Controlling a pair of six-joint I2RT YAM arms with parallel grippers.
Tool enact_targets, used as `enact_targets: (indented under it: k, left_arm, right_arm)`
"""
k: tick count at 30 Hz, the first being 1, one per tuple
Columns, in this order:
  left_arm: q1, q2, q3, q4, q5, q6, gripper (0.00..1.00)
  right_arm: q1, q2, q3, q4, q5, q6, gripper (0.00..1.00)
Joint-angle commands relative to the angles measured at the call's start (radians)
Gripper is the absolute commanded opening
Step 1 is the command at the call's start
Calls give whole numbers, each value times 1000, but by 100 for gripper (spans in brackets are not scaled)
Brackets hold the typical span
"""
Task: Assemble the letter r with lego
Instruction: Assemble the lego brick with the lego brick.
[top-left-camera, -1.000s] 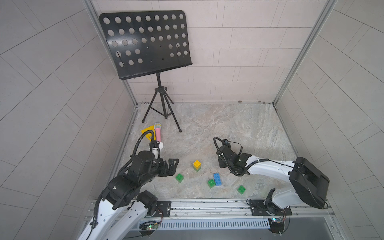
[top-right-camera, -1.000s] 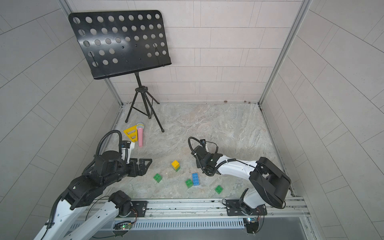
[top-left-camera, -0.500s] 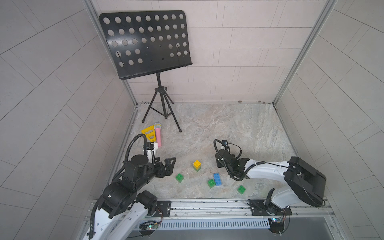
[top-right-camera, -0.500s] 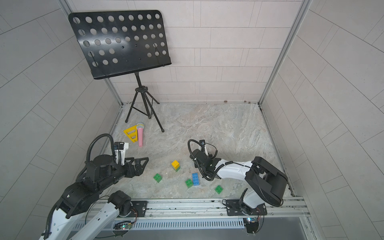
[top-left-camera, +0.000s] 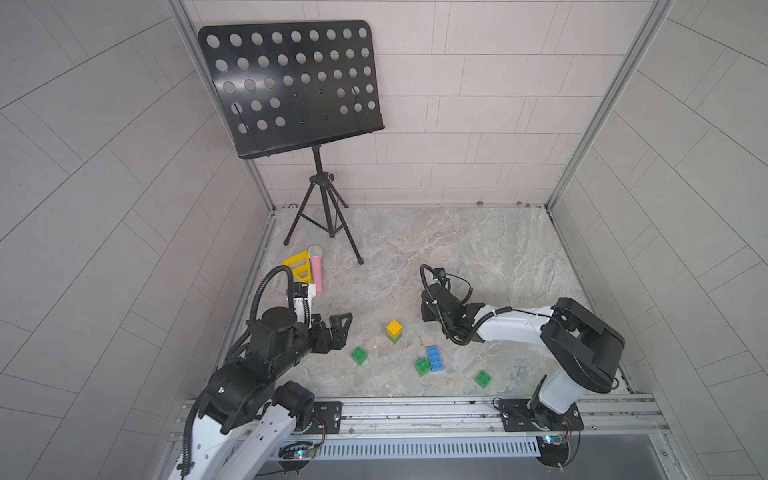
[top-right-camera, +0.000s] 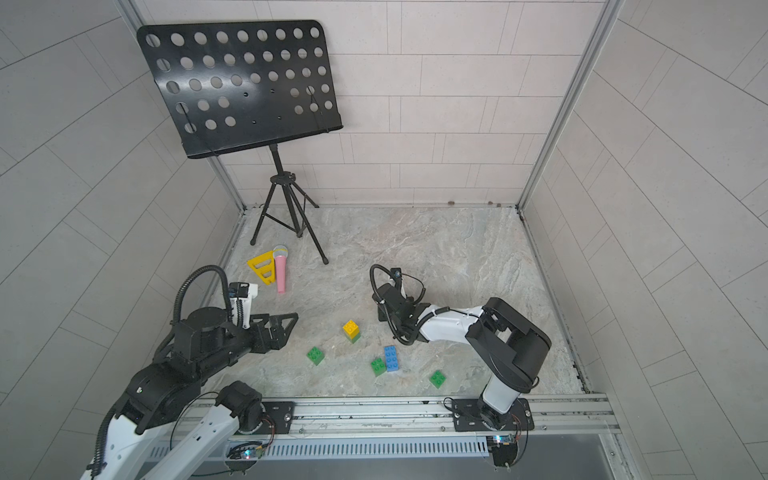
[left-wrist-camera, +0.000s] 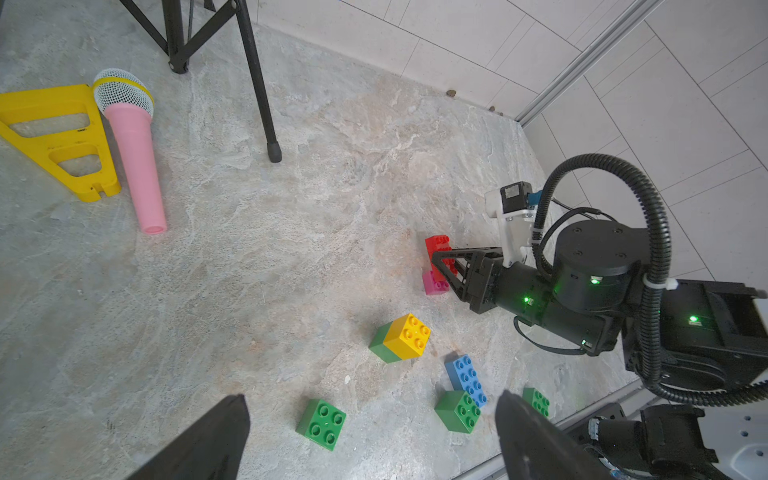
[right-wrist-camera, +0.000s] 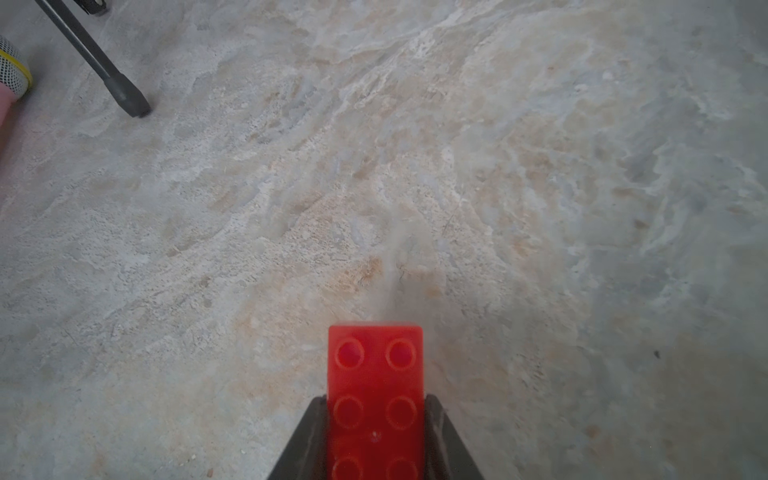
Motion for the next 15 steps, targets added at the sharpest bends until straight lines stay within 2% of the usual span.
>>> enact_targets:
  k: [1, 6, 15]
  left_arm:
    - [19, 5, -11, 32, 25, 15, 100]
    - [22, -4, -13, 32, 27, 15, 100]
    - [24, -8, -13, 34, 30, 15, 100]
  right_arm:
    - [1, 87, -14, -197, -69, 23, 0]
    - [1, 121, 45, -312, -19, 75, 0]
    - [5, 261, 251, -643, 69, 170, 0]
